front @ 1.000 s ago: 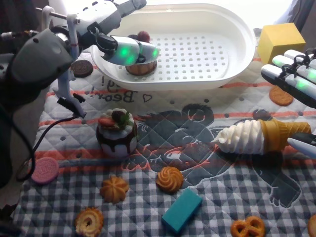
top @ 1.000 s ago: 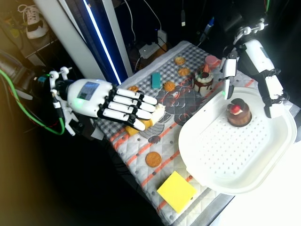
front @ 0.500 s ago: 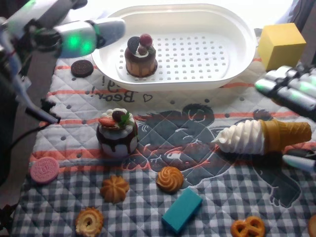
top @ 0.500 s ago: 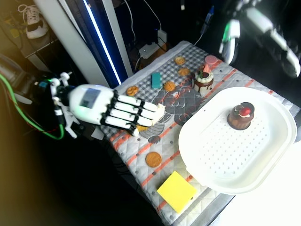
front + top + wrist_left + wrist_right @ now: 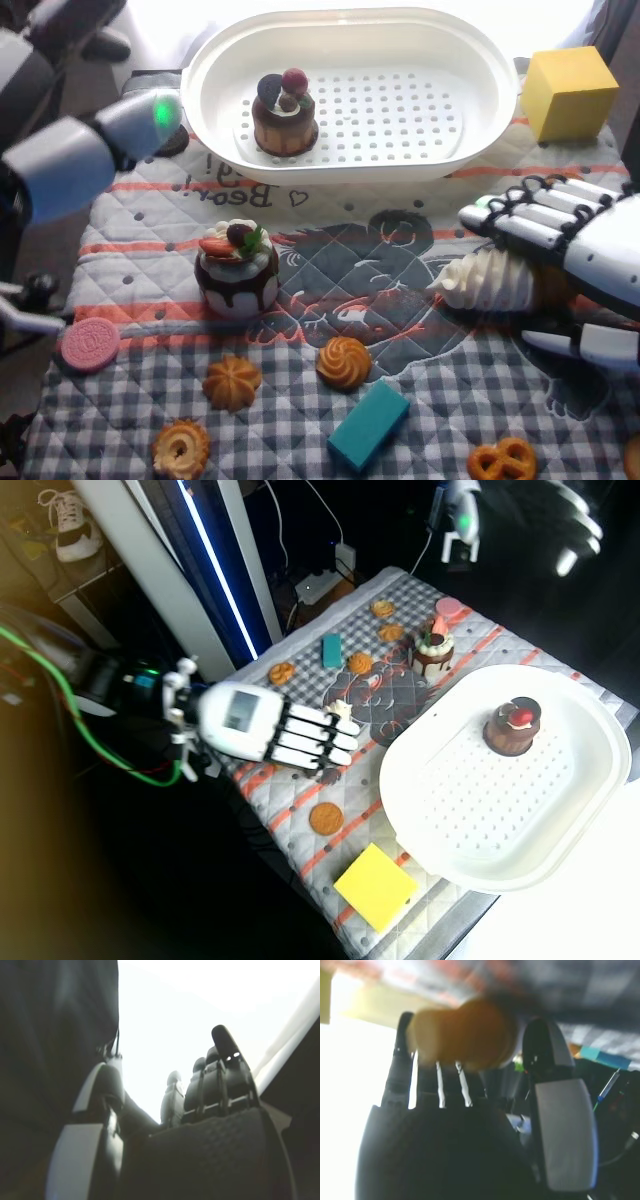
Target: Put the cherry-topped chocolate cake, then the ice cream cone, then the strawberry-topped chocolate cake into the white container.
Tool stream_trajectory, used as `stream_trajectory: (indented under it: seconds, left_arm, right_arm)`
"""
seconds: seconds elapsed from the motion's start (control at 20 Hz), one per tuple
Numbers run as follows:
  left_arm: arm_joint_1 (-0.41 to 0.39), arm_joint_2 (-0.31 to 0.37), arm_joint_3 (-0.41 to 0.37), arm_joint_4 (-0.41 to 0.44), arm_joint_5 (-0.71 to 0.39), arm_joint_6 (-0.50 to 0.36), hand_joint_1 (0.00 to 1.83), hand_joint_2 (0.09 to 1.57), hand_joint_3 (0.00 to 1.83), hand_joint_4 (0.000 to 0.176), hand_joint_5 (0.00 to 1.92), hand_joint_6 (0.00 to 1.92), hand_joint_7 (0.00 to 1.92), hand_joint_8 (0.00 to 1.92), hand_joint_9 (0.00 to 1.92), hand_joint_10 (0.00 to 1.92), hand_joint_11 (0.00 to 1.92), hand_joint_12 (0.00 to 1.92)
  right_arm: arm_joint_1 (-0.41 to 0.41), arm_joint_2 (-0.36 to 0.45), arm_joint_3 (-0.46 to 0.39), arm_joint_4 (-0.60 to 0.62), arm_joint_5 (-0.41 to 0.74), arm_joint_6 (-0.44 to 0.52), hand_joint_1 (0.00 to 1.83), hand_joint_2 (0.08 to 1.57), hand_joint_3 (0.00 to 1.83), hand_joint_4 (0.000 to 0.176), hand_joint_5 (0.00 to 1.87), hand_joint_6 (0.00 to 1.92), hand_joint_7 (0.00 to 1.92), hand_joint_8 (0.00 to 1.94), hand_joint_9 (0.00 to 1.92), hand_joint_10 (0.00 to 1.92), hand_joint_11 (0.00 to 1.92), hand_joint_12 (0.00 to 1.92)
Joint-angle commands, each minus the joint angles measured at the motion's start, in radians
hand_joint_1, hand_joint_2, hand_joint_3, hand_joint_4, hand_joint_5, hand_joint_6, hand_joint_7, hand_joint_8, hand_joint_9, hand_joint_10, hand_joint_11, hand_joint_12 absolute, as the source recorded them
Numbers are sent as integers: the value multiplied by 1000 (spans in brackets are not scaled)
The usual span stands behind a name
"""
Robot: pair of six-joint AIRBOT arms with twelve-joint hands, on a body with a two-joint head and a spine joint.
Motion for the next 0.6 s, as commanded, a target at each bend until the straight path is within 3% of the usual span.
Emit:
stream_trajectory:
  seconds: [0.0, 0.05, 0.1, 0.2, 0.25, 0.3, 0.35, 0.4, 0.45, 0.5, 0.55]
  left_arm:
    - [2, 14, -1, 9, -159, -5, 565, 1329, 2, 161, 76, 6, 72, 2, 56, 4, 0, 812]
    - [15, 18, -6, 5, -165, -5, 607, 1330, 1, 152, 84, 8, 58, 0, 46, 1, 0, 740]
    - [25, 22, -9, 3, -167, -5, 666, 1340, 2, 150, 85, 6, 54, 0, 37, 1, 0, 652]
    - [43, 30, -14, 3, -155, -3, 681, 1331, 0, 131, 91, 3, 57, 1, 26, 6, 0, 461]
    - [47, 33, -15, 3, -145, -2, 687, 1335, 0, 118, 88, 1, 57, 0, 41, 9, 0, 502]
    - [53, 37, -17, 3, -131, 0, 697, 1344, 1, 71, 101, 4, 69, 2, 51, 10, 0, 478]
    - [58, 38, -18, 3, -119, 5, 689, 1346, 1, 50, 109, 4, 62, 3, 42, 4, 0, 376]
    - [63, 39, -20, 3, -111, 11, 668, 1364, 4, 67, 112, 3, 16, 3, 8, 0, 0, 179]
    - [67, 39, -21, 3, -109, 13, 682, 1361, 1, 70, 116, 2, 2, 0, 1, 0, 0, 70]
    - [79, 39, -25, 1, -106, 14, 699, 1363, 1, 82, 118, 2, 0, 0, 0, 0, 0, 39]
    - [85, 39, -27, 1, -102, 14, 732, 1363, 1, 75, 139, 0, 28, 0, 12, 0, 0, 160]
  right_arm:
    - [9, 0, 6, -1, 82, -6, 1073, 1162, 0, 0, 393, 653, 481, 828, 356, 1367, 315, 1872]
    - [12, 1, 5, -1, 82, -6, 1186, 1193, 34, 0, 641, 1121, 801, 1285, 814, 1550, 796, 1887]
    - [18, 9, 1, -5, 92, -6, 1210, 1213, 35, 0, 711, 1139, 826, 1493, 1036, 1688, 1059, 1914]
    - [31, 40, -17, -20, 131, -6, 1183, 1282, 23, 0, 606, 1307, 760, 1662, 969, 1840, 1067, 1921]
    - [35, 55, -26, -27, 156, -6, 1174, 1301, 16, 0, 586, 1327, 731, 1715, 926, 1905, 1043, 1921]
    - [42, 75, -38, -33, 192, -6, 1178, 1300, 6, 0, 580, 1349, 748, 1668, 843, 1826, 916, 1921]
    - [46, 85, -43, -34, 216, -6, 1187, 1289, 0, 0, 617, 1317, 755, 1647, 774, 1811, 814, 1921]
    - [57, 96, -48, -36, 246, -6, 1200, 1270, 0, 0, 657, 1259, 788, 1599, 781, 1798, 798, 1921]
    - [63, 99, -48, -37, 257, -7, 1194, 1281, 0, 0, 647, 1244, 757, 1673, 870, 1896, 930, 1921]
    - [95, 102, -38, -36, 262, -22, 1182, 1298, 5, 0, 629, 1260, 719, 1741, 932, 1916, 1004, 1921]
    - [122, 97, -27, -36, 258, -29, 1108, 1271, 0, 0, 691, 1369, 932, 1901, 1138, 1920, 1223, 1921]
